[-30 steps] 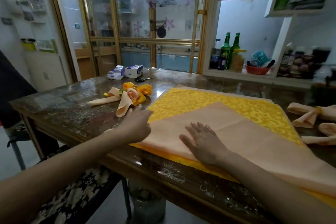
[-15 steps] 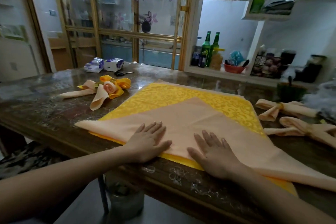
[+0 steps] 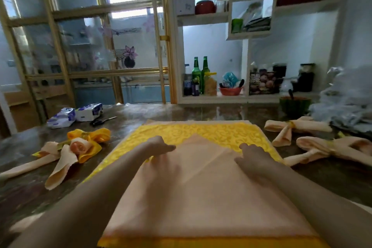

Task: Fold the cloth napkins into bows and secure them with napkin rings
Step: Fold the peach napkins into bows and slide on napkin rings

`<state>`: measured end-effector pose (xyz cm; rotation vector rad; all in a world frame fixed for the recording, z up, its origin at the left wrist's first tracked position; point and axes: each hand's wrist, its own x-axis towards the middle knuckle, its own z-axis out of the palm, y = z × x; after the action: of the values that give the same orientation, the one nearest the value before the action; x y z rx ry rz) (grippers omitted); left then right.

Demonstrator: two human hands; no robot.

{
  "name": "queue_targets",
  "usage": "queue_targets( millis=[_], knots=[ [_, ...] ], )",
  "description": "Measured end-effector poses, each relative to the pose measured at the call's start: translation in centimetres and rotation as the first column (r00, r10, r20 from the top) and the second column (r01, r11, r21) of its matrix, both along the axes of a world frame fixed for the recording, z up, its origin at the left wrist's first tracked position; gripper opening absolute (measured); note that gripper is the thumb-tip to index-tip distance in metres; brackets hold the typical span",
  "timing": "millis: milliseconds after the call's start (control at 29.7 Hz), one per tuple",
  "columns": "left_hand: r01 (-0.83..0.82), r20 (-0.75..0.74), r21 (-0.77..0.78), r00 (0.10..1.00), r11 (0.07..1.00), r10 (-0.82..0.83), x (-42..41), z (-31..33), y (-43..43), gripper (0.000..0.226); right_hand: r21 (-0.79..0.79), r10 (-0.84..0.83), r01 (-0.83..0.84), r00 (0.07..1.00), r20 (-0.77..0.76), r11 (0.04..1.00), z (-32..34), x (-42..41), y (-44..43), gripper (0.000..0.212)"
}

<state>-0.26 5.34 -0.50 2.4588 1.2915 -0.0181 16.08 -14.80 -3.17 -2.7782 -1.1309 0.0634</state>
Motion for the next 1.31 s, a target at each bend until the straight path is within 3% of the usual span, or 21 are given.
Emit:
queue_targets(
  millis=[67, 135, 202, 270, 371, 438, 640, 809, 876, 1045, 1180, 1314],
  knots=[
    [-0.008, -0.017, -0.139, 1.000, 0.990, 0.006, 1.2, -0.2, 0.8, 0.034, 0.006, -0.046, 0.046, 0.998, -0.034, 0.999, 0.1, 0.9, 1.0, 0.062],
    [-0.014, -0.069, -0.199, 0.998, 0.980, 0.000, 1.6, 0.1, 0.8, 0.035, 0.059, -0.089, 0.100, 0.983, -0.163, 0.993, 0.7, 1.8, 1.1, 0.069],
    [-0.011, -0.137, -0.207, 0.990, 0.978, -0.018, 1.6, 0.0, 1.1, 0.044, 0.112, -0.092, 0.135, 0.941, -0.325, 0.985, 0.9, 2.2, 1.3, 0.056],
    [0.004, -0.116, -0.186, 0.993, 0.983, -0.026, 1.7, 0.5, 0.7, 0.045, 0.143, -0.102, 0.170, 0.915, -0.391, 0.975, 1.5, 2.8, 0.7, 0.045],
    [0.052, 0.103, -0.196, 0.994, 0.979, -0.033, 1.0, -0.3, 1.1, 0.041, 0.102, -0.120, 0.165, 0.930, -0.348, 0.981, 1.4, 3.0, 0.9, 0.040],
    [0.018, 0.184, -0.125, 0.983, 0.992, 0.006, 0.5, -1.3, 1.3, 0.037, 0.116, -0.125, 0.175, 0.927, -0.353, 0.978, 1.3, 2.9, 0.9, 0.037],
    [-0.012, 0.251, -0.150, 0.967, 0.989, 0.049, -0.3, -1.9, 1.7, 0.038, 0.089, -0.086, 0.133, 0.910, -0.405, 0.987, 2.4, 2.0, 0.1, 0.037],
    [0.019, 0.225, -0.223, 0.974, 0.975, 0.033, -0.6, -1.7, 0.9, 0.041, 0.008, -0.091, 0.118, 0.805, -0.587, 0.993, 3.7, 1.6, -0.6, 0.044],
    [0.002, 0.255, -0.293, 0.964, 0.956, 0.076, -0.5, -1.9, 1.1, 0.040, 0.000, -0.104, 0.132, 0.775, -0.624, 0.991, 3.6, 1.8, -0.5, 0.036],
    [-0.064, 0.372, -0.315, 0.909, 0.947, 0.186, -0.1, -2.4, 0.6, 0.034, 0.011, -0.091, 0.107, 0.890, -0.447, 0.994, 2.6, 1.8, 0.0, 0.042],
    [-0.047, 0.403, -0.360, 0.893, 0.932, 0.201, -0.2, -2.3, 0.3, 0.028, 0.048, -0.053, 0.093, 0.842, -0.537, 0.995, 2.9, 1.7, -0.2, 0.033],
    [-0.013, 0.481, -0.297, 0.862, 0.955, 0.161, 0.5, -2.7, -0.3, 0.024, 0.094, -0.013, 0.076, 0.843, -0.538, 0.993, 2.7, 1.2, 0.6, 0.033]
  ],
)
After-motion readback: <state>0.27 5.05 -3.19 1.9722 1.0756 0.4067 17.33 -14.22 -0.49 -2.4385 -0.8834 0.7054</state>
